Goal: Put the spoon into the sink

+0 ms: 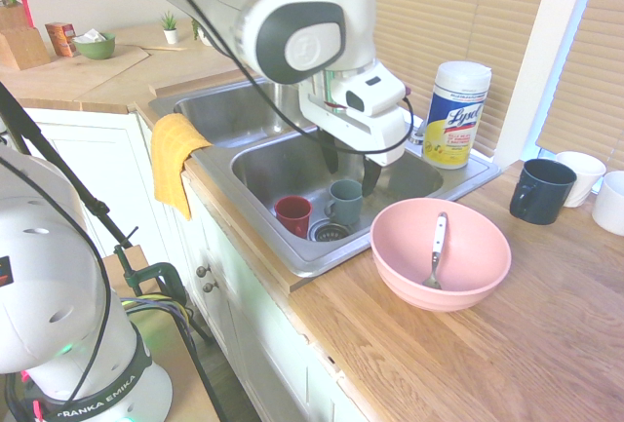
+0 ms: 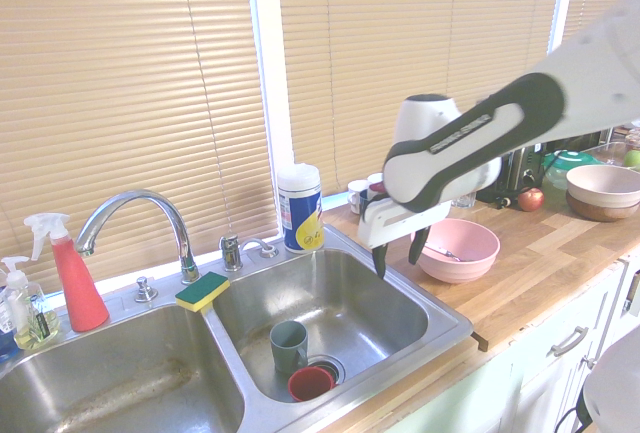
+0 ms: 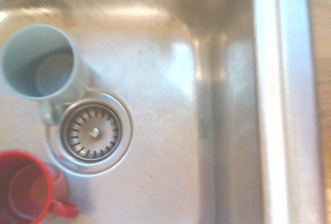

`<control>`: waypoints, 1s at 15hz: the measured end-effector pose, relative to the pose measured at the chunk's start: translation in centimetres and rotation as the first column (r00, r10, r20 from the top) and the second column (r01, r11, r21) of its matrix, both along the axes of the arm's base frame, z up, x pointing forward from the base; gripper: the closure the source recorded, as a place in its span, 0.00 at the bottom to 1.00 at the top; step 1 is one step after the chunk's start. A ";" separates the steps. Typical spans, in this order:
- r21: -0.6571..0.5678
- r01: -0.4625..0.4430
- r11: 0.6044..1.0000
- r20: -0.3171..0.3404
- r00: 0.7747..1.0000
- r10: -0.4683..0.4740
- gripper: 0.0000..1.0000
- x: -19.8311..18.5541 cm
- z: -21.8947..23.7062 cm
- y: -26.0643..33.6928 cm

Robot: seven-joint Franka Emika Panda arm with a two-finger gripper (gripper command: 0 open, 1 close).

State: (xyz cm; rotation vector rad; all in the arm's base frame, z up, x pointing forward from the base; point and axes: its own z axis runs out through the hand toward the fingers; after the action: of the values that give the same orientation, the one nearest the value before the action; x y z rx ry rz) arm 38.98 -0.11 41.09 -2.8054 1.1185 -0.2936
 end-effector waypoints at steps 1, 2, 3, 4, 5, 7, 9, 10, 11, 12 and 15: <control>0.011 -0.013 1.000 0.028 1.000 0.013 0.00 -1.1 0.9 -0.6; 0.021 -0.024 0.999 0.052 0.998 0.023 0.00 -2.1 1.9 -1.5; 0.032 -0.028 0.999 0.063 0.998 0.026 0.00 -3.0 2.7 -2.6; 0.049 -0.026 0.998 0.070 0.997 0.023 0.00 -3.7 3.5 -4.1; 0.067 -0.020 0.998 0.077 0.997 0.015 0.00 -4.2 4.2 -5.7; 0.105 0.006 0.994 0.087 0.996 -0.016 0.00 -4.5 5.3 -9.3; 0.132 0.036 0.991 0.086 0.995 -0.047 0.00 -3.7 6.1 -12.3; 0.142 0.041 0.989 0.078 0.996 -0.053 0.00 -2.9 6.0 -13.5; 0.142 0.041 0.989 0.064 0.997 -0.051 0.00 -1.8 5.6 -14.4; 0.124 0.019 0.992 0.042 0.999 -0.025 0.00 -0.5 5.0 -15.1; 0.025 -0.072 0.997 -0.024 0.997 0.073 0.00 3.5 0.6 -15.8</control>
State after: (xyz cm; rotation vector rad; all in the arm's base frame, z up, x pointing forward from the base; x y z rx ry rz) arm 42.48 -15.94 41.69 -2.8279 1.0150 -0.2380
